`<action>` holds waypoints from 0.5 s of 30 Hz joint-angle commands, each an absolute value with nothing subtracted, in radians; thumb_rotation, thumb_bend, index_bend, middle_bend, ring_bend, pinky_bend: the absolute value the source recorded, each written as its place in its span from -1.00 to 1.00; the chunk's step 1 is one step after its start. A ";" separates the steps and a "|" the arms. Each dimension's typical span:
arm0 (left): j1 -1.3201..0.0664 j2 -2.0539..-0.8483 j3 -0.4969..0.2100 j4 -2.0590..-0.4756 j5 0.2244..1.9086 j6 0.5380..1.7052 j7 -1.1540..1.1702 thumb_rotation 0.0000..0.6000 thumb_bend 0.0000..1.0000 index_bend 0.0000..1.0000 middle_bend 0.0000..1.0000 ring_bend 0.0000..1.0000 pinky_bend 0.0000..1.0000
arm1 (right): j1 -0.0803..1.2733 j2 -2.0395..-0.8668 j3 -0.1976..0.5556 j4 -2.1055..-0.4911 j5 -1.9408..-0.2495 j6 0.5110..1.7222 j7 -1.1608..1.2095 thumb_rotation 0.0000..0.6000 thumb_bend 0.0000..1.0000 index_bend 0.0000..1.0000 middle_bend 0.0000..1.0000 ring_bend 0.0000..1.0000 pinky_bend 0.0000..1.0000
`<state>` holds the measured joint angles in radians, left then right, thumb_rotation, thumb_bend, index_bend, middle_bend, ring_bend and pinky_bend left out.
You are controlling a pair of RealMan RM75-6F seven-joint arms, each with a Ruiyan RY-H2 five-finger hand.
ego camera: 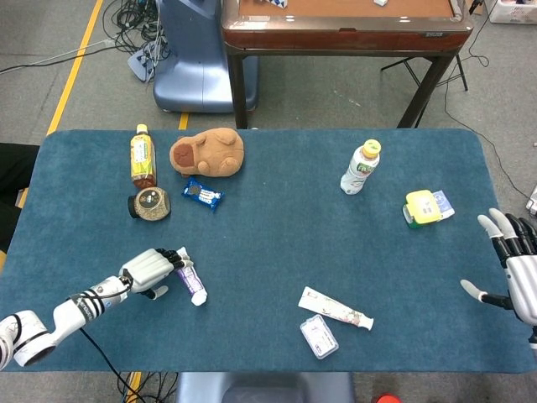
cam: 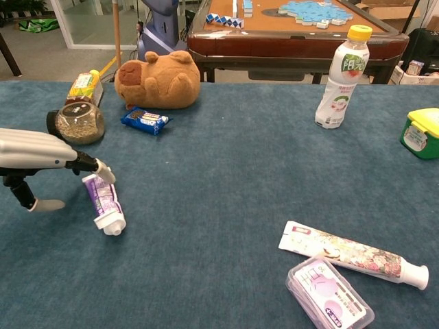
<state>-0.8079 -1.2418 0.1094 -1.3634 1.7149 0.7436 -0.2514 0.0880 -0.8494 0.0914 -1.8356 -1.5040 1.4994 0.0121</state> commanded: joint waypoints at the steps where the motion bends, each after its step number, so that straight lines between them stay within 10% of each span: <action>1: -0.797 -1.226 0.123 -1.377 1.704 0.749 -0.248 1.00 -0.21 -0.71 -0.71 -0.75 -0.61 | 0.087 -0.851 0.092 -1.834 -1.505 1.501 0.015 1.00 -0.99 -1.00 -0.89 -1.00 -1.00; 15: -0.680 -1.124 0.115 -1.506 1.538 0.849 -0.129 1.00 -0.21 -0.65 -0.65 -0.72 -0.61 | 0.091 -0.862 0.094 -1.824 -1.522 1.504 0.022 1.00 -0.99 -1.00 -0.89 -1.00 -1.00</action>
<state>-0.7256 -1.1183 0.1411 -1.4909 1.5890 0.7858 -0.1786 0.0909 -0.8623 0.0938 -1.8236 -1.5216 1.5039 0.0223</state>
